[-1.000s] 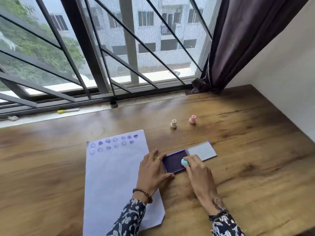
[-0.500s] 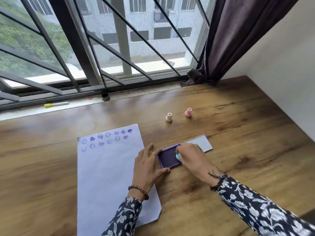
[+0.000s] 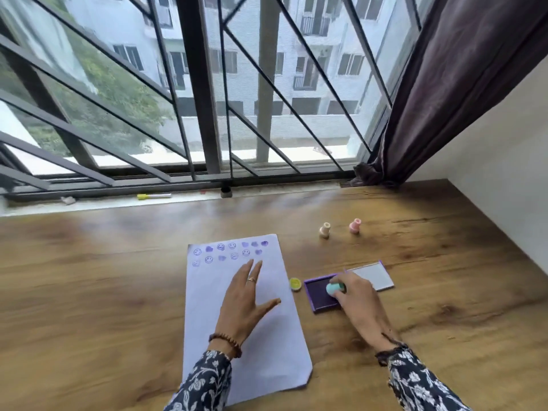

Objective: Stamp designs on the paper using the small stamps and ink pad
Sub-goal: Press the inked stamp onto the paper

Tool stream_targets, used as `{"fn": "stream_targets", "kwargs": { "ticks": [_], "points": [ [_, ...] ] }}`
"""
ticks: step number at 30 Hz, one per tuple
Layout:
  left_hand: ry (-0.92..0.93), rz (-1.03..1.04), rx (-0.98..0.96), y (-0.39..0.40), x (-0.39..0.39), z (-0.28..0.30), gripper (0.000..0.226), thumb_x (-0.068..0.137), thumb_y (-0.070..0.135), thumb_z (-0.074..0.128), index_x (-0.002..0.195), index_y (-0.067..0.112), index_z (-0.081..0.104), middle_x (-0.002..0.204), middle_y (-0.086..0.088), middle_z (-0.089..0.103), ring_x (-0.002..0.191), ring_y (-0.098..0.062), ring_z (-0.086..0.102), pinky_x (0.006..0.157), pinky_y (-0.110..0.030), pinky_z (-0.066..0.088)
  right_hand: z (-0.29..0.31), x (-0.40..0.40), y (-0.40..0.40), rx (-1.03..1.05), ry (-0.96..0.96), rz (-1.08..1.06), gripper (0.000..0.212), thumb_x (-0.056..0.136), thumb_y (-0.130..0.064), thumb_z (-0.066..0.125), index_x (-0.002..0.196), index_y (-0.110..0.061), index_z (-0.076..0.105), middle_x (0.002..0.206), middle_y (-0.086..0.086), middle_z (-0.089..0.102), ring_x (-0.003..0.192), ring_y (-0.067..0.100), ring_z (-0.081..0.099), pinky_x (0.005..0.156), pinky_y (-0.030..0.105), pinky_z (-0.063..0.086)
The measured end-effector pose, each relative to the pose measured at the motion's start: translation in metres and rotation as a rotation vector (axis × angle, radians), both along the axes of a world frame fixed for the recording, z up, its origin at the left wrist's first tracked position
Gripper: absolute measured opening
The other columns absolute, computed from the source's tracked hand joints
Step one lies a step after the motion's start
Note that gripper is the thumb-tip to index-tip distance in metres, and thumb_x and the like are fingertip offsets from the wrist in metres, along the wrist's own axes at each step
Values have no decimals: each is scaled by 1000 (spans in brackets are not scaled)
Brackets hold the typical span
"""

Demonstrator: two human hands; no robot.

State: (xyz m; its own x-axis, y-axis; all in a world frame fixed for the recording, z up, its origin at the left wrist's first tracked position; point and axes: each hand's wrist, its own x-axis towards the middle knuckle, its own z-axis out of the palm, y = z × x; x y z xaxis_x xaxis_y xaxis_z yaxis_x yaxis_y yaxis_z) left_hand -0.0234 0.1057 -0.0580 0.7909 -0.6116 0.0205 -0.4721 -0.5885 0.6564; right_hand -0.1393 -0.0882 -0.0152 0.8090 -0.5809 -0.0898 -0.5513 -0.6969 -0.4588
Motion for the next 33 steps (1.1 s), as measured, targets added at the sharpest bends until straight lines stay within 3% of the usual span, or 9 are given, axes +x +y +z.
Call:
{"fn": "stream_targets", "kwargs": {
  "ticks": [6,8,10,13,16,19,24,30,33],
  "points": [
    [46,113,87,83,53,-7,101,67,57,70,144,18,18,157,-4,13,145,-22,5,119,-38,9,3,70,53,141,-200,11,13,77,-9,65,87,-10,71,91,15,71,86,31,64,65,26,37],
    [80,65,178,99,67,-7,118,52,78,54,145,20,10,158,-1,5,145,-23,-1,120,-42,5,3,97,61,141,-216,22,14,76,-7,64,88,-8,70,93,17,71,85,30,64,61,17,28],
    [103,21,252,110,76,-10,125,44,84,43,145,23,3,158,1,-1,145,-22,-6,120,-43,2,0,117,65,125,-213,45,16,78,-6,62,93,-7,68,99,14,69,86,26,63,64,14,30],
    [113,-10,236,117,79,-17,116,59,73,61,145,24,0,158,3,-4,145,-20,-9,120,-43,-2,-12,130,73,24,-147,87,18,86,-8,54,100,-7,64,110,12,64,95,29,63,74,26,41],
    [72,11,215,117,79,-21,112,63,71,61,145,25,0,158,4,-4,145,-19,-8,120,-40,-4,-24,131,79,-105,-42,101,22,91,-11,47,110,-6,57,117,15,58,103,34,58,81,38,47],
    [49,22,216,118,80,-25,112,62,74,56,145,26,-1,157,7,-6,145,-17,-10,118,-38,-7,-27,139,81,-163,-28,61,16,89,-8,49,102,-5,59,109,12,59,93,33,61,71,38,48],
    [25,30,207,119,82,-33,112,61,79,50,144,27,-4,149,17,-16,144,-15,-13,116,-37,-11,-27,157,73,-206,70,93,20,81,5,47,94,0,62,100,17,62,89,34,60,72,40,51],
    [14,41,176,120,81,-38,111,61,82,46,144,29,-5,144,18,-20,135,-6,-22,115,-36,-14,-21,173,60,-195,240,134,18,76,-1,49,87,3,62,94,27,65,89,40,62,71,44,55],
    [27,31,187,120,80,-36,111,61,81,47,144,29,-4,148,17,-16,141,-11,-18,116,-37,-13,-19,171,63,-195,246,144,14,75,-2,48,83,2,59,90,27,63,88,43,60,68,43,52]
  ]
}}
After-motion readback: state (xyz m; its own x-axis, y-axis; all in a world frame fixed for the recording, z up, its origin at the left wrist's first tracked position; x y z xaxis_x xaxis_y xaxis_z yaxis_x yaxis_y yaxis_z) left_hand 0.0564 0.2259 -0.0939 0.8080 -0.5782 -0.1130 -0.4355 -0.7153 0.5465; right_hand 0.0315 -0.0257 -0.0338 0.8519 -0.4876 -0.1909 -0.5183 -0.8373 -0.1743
